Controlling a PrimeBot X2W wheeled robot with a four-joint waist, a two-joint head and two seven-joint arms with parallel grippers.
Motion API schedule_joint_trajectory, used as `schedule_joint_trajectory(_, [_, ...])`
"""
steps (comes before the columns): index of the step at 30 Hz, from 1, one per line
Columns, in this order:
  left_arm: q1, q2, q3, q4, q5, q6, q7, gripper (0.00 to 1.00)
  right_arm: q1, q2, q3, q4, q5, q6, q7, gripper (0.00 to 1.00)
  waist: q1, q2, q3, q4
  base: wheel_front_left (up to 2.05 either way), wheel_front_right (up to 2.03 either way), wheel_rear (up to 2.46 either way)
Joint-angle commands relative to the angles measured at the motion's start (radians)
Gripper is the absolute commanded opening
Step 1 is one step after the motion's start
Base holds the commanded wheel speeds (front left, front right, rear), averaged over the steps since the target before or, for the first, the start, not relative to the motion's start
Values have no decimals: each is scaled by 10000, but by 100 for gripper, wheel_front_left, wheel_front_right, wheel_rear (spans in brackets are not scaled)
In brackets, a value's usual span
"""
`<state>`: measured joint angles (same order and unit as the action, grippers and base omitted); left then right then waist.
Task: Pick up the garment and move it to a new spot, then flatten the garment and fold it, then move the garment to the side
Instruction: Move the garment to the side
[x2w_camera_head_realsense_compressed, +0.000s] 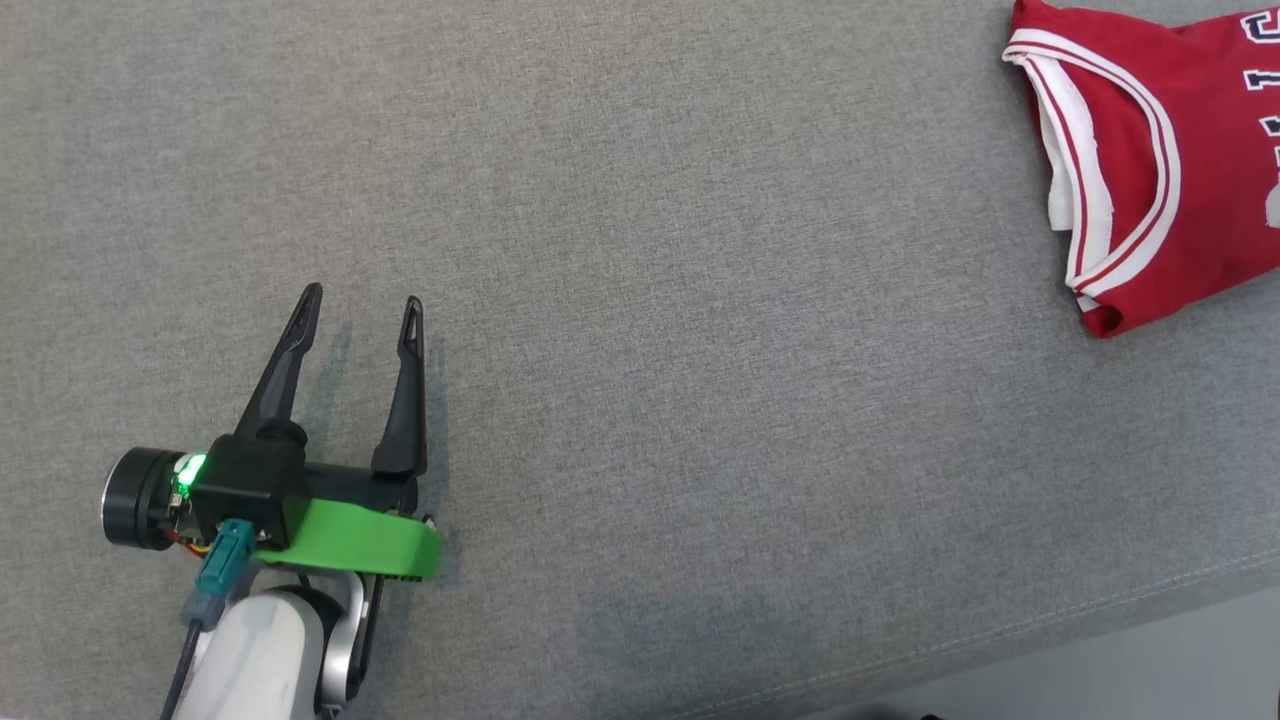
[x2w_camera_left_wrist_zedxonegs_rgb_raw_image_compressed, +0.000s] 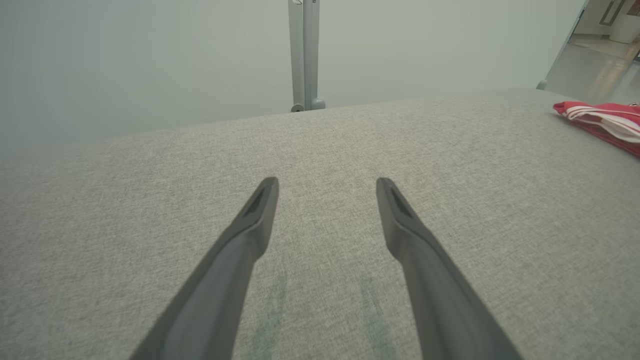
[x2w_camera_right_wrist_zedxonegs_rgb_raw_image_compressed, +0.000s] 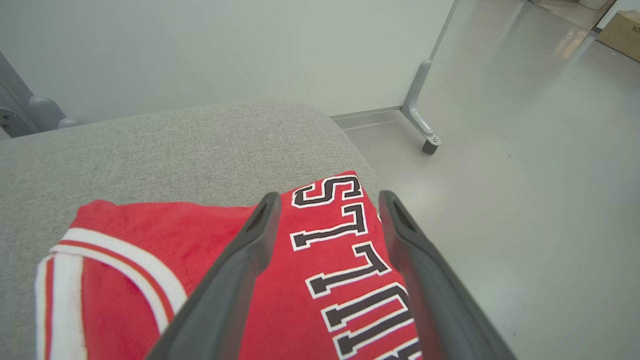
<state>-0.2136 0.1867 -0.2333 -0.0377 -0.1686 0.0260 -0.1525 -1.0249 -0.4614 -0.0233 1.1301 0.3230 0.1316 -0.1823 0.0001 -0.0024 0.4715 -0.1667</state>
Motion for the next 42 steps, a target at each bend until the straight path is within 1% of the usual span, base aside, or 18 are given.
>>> schedule_joint_trajectory(1, [59, 9, 11, 45, -17, 24, -62, 100, -111, -8, 54, -6, -120, -19, -124, 100, -1, 24, -126, -5, 0, 0, 0])
schedule_joint_trajectory(5, [175, -99, 65, 373, -264, 56, -275, 100, 84, 196, 418, -318, -268, -19, -532, 100, -1, 24, -706, 31, 0, 0, 0])
schedule_joint_trajectory(11, [378, -335, 167, 980, -594, 116, -624, 100, 874, 270, 936, -1424, -108, -18, -793, 100, -1, 24, -1789, 286, 0, 0, 0])
schedule_joint_trajectory(18, [949, -632, 481, 1785, -1070, 258, -979, 100, 2518, 698, 1372, -3003, 200, -19, -829, 100, -1, 24, -3296, 687, 0, 0, 0])
schedule_joint_trajectory(21, [1280, -724, 606, 2031, -1238, 283, -1049, 100, 3400, 1004, 1465, -3734, 292, -18, -832, 100, -1, 24, -3873, 887, 0, 0, 0])
schedule_joint_trajectory(24, [1622, -794, 779, 2194, -1375, 320, -1098, 100, 4185, 1220, 1262, -4487, 18, -19, -831, 100, -1, 24, -4332, 1079, 0, 0, 0])
schedule_joint_trajectory(29, [2098, -831, 995, 2333, -1491, 360, -1118, 100, 5564, 2064, 723, -5780, -428, -16, -828, 100, -1, 24, -4827, 1448, 0, 0, 0])
schedule_joint_trajectory(36, [2504, -896, 1208, 2309, -1477, 351, -1124, 100, 7420, 3205, 31, -7706, -1247, -16, -830, 100, -1, 24, -5001, 1965, 0, 0, 0])
schedule_joint_trajectory(38, [2584, -919, 1236, 2269, -1424, 327, -1125, 100, 7905, 3514, 10, -8163, -1382, -16, -827, 100, -1, 24, -4998, 2098, 0, 0, 0])
schedule_joint_trajectory(41, [2689, -949, 1199, 2216, -1340, 309, -1126, 100, 8570, 3804, -72, -8742, -1679, -16, -804, 100, -1, 24, -4980, 2268, 0, 0, 0])
schedule_joint_trajectory(42, [2689, -949, 1199, 2216, -1340, 309, -1126, 100, 8570, 3804, -72, -8742, -1679, -16, -804, 100, -1, 24, -4980, 2268, 0, 0, 0])
